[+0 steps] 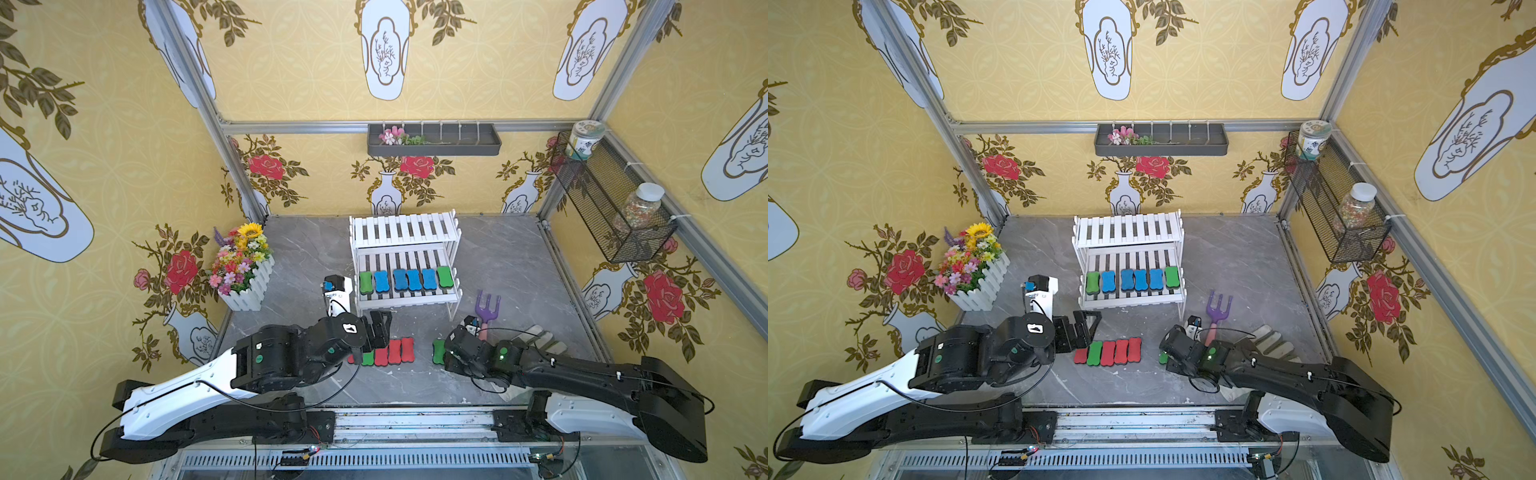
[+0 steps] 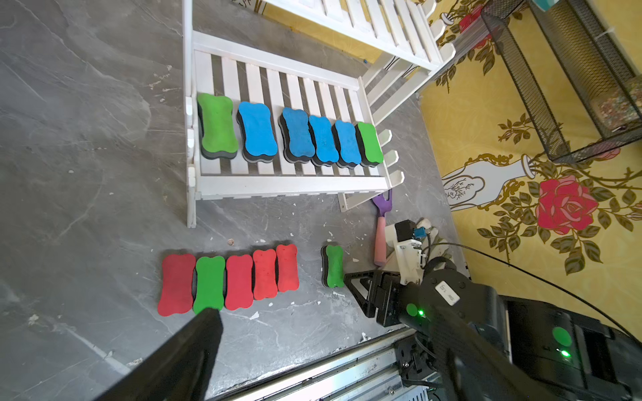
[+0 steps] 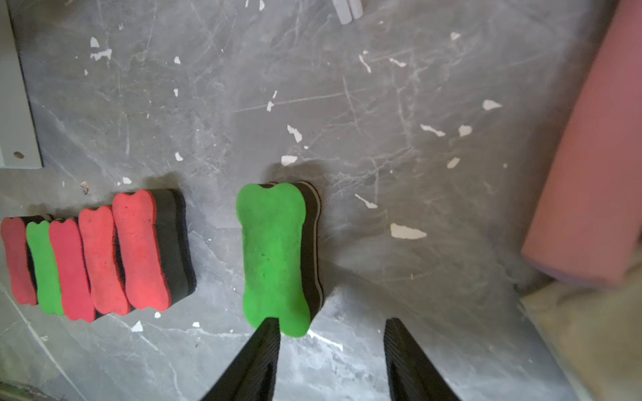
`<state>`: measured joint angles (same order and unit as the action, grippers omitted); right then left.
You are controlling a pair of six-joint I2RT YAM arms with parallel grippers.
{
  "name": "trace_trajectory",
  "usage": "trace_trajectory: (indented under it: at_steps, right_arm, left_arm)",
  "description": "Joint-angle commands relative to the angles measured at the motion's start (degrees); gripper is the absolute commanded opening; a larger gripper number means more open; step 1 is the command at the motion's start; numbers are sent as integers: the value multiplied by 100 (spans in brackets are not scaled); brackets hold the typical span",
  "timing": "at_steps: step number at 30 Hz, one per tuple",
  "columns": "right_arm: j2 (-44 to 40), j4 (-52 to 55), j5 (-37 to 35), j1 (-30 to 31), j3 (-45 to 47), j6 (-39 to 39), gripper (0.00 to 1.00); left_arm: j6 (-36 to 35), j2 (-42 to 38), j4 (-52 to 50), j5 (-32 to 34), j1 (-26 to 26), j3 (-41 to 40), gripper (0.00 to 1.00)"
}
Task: Remove the whiteboard erasers from the shelf
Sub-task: Move the whiteboard eraser to the center of the board.
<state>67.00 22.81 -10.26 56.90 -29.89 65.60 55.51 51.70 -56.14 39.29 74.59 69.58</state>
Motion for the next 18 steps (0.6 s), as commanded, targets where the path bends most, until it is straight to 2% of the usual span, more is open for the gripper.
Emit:
trace_trajectory:
  at_steps: [1, 10, 18]
  right_arm:
    - [222, -344, 37, -48, -123, -335, 50]
    - [896, -376, 199, -296, -495, -873, 41]
    - [1556, -884, 470, -300, -725, -1154, 34]
  left_arm:
    - [-30, -70, -269, 136, -3, 140, 100]
    - [15, -41, -407, 141, 2, 128, 100]
    - [30, -52, -446, 255, -2, 123, 100]
